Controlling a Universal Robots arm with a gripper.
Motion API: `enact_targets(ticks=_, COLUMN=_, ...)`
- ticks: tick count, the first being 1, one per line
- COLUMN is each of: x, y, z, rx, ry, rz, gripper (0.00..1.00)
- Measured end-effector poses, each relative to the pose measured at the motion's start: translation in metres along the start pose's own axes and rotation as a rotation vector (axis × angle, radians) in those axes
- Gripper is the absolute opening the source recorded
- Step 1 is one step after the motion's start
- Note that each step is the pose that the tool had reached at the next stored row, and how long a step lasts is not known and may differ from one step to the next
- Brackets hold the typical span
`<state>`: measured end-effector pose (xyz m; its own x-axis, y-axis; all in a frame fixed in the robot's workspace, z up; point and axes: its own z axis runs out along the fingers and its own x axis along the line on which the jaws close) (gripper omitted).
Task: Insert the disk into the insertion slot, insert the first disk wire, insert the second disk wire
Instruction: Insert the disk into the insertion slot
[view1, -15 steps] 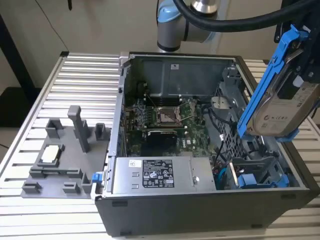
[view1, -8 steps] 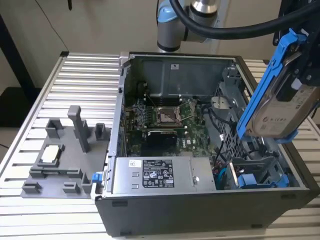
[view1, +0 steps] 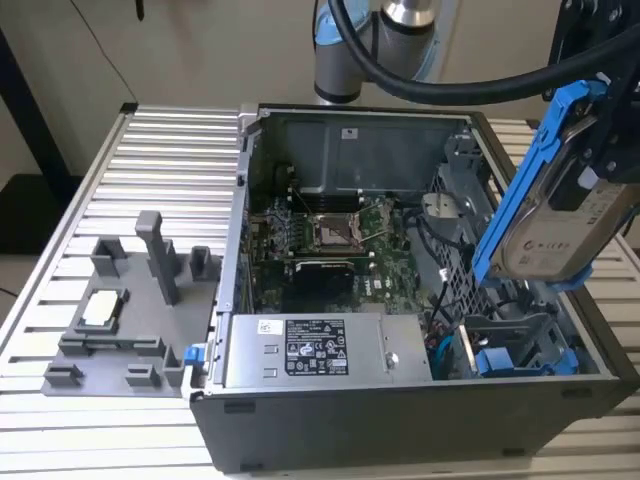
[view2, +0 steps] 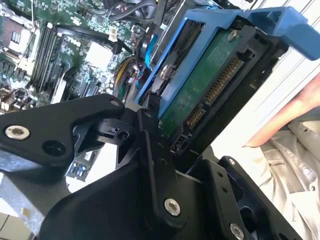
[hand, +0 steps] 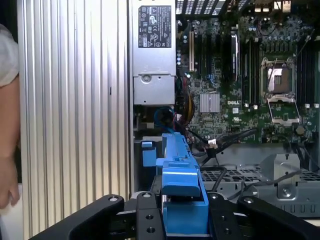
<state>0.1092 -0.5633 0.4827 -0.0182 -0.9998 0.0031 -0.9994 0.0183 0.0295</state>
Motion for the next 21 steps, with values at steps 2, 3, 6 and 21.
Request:
enact_targets(ticks=2, x=0.0, y=-0.0002, z=0.0027, rx=0.0083, ry=-0.0002, rz=0.0, gripper=0.33)
enact_targets(ticks=3, x=0.0, y=-0.0002, z=0.0042, rx=0.0117, ry=-0.0002, rz=0.0, gripper=0.33)
enact_targets(ticks=6, x=0.0, y=-0.0003, z=0.009, rx=0.0203, ry=-0.0004, rz=0.0, gripper=0.33)
enact_targets(ticks=21, x=-0.0001, y=-0.0011, z=0.027, rx=0.0333, ry=-0.0005, rz=-0.004, gripper=0.33)
